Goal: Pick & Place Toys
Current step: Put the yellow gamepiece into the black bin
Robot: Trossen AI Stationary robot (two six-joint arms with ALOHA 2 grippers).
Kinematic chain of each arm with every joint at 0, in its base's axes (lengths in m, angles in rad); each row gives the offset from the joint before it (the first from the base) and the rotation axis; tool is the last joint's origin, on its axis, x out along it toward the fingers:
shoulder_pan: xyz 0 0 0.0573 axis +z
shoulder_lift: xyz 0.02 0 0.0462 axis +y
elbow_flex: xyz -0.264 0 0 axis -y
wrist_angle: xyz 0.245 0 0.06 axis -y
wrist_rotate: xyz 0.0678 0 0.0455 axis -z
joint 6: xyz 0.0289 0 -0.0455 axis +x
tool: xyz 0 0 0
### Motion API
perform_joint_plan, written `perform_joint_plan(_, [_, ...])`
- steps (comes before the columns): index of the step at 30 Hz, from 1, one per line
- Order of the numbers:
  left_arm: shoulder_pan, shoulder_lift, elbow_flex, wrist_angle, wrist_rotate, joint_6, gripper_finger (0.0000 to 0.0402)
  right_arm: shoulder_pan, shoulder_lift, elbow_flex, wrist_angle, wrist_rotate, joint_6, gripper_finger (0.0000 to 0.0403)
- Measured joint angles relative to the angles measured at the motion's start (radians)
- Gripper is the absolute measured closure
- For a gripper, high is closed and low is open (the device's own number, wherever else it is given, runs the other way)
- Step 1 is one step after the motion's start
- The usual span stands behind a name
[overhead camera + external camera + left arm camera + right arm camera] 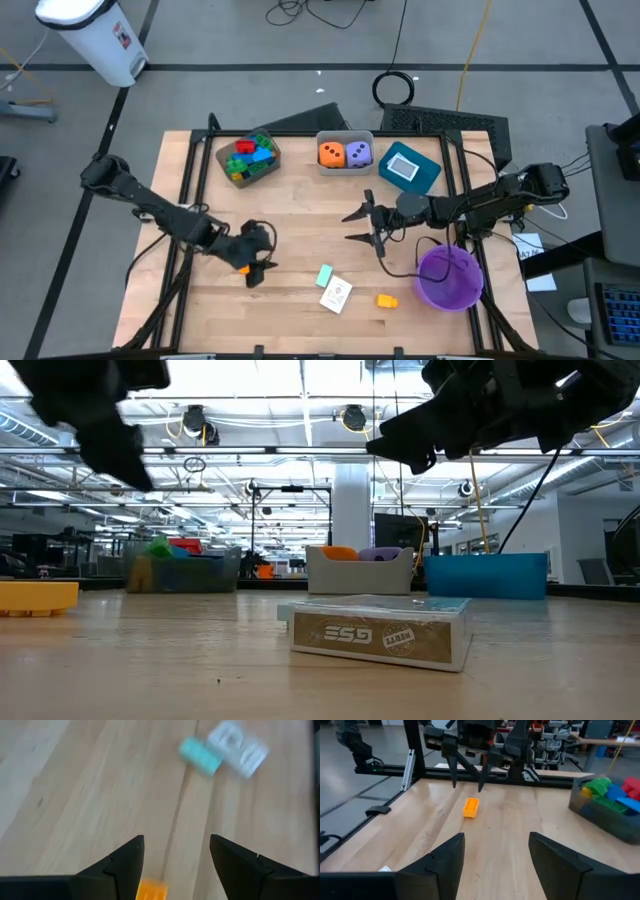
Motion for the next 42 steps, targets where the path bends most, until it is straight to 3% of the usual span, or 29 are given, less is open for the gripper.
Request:
perform_joint_plan(7, [-0.066,0.052,0.094,-0.296,0.008,-0.001,0.0170,0.002,0.000,0.000,-0.047,0.001,0.067,0.0190])
perform_joint_plan(15, [-0.120,0.153,0.095,-0.299,0.022,-0.006,0.0170,0.039,0.028,0.000,-0.124,0.002,0.157,0.0190])
perform_joint_plan(28, [-0.123,0.277,0.095,-0.299,-0.006,0.046,0.0170,0.154,0.177,0.000,-0.018,0.107,0.263,0.0190])
perform_joint_plan(42, [-0.107,0.309,0.093,-0.295,0.028,0.046,0.0170,0.219,0.178,0.000,-0.001,0.112,0.264,0.0190])
